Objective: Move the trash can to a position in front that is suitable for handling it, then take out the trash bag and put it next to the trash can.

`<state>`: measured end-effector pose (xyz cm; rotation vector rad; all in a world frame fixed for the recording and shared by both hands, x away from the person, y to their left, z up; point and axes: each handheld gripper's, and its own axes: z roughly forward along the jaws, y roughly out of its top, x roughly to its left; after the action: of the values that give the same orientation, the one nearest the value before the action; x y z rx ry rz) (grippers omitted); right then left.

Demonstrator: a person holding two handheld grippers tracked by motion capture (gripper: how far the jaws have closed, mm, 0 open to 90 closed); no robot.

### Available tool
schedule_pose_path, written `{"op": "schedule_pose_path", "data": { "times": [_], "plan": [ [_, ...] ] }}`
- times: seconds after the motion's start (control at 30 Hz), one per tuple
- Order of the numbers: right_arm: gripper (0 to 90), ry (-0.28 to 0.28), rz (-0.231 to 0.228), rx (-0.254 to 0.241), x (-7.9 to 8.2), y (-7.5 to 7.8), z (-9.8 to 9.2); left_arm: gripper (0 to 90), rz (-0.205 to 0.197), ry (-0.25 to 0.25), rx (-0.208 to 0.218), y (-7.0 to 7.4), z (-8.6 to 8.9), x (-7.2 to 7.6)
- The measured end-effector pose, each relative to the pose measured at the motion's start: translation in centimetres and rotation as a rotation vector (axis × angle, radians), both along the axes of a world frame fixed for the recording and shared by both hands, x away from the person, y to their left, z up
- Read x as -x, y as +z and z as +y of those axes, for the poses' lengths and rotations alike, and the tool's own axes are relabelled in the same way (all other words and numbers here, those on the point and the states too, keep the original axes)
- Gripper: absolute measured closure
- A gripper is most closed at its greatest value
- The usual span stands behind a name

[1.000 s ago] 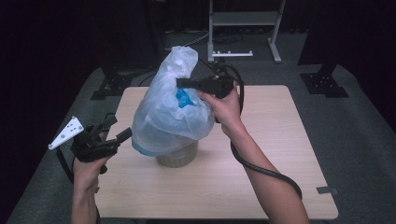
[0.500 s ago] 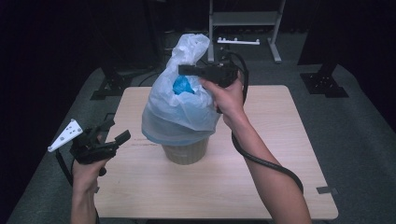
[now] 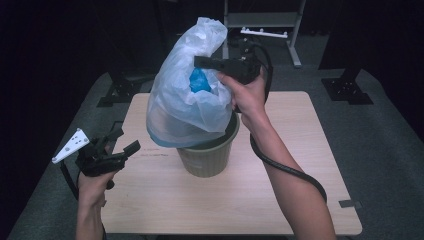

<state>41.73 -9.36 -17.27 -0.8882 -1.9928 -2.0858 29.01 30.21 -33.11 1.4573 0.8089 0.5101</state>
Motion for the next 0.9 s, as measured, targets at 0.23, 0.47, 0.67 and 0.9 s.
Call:
{"op": "schedule_pose_path", "data": {
  "times": [0.23, 0.47, 0.67, 0.9],
  "plan": [
    [89.5, -0.046, -0.014, -0.017, 0.3, 0.8, -2.7, 9.7, 0.005, 0.003, -0.003, -0.1, 0.0, -0.1],
    [89.5, -0.130, -0.037, -0.026, 1.2, 1.7, -7.2, 9.7, 0.014, 0.001, -0.007, -0.3, -0.2, -0.1],
    [89.4, -0.189, -0.038, -0.031, 1.9, 1.4, -10.7, 9.7, 0.020, -0.001, -0.011, -0.4, -0.5, -0.2],
    [89.4, -0.248, -0.026, -0.044, 2.7, 0.6, -14.6, 9.7, 0.024, -0.010, -0.023, -0.6, -1.0, -0.3]
  ]
}}
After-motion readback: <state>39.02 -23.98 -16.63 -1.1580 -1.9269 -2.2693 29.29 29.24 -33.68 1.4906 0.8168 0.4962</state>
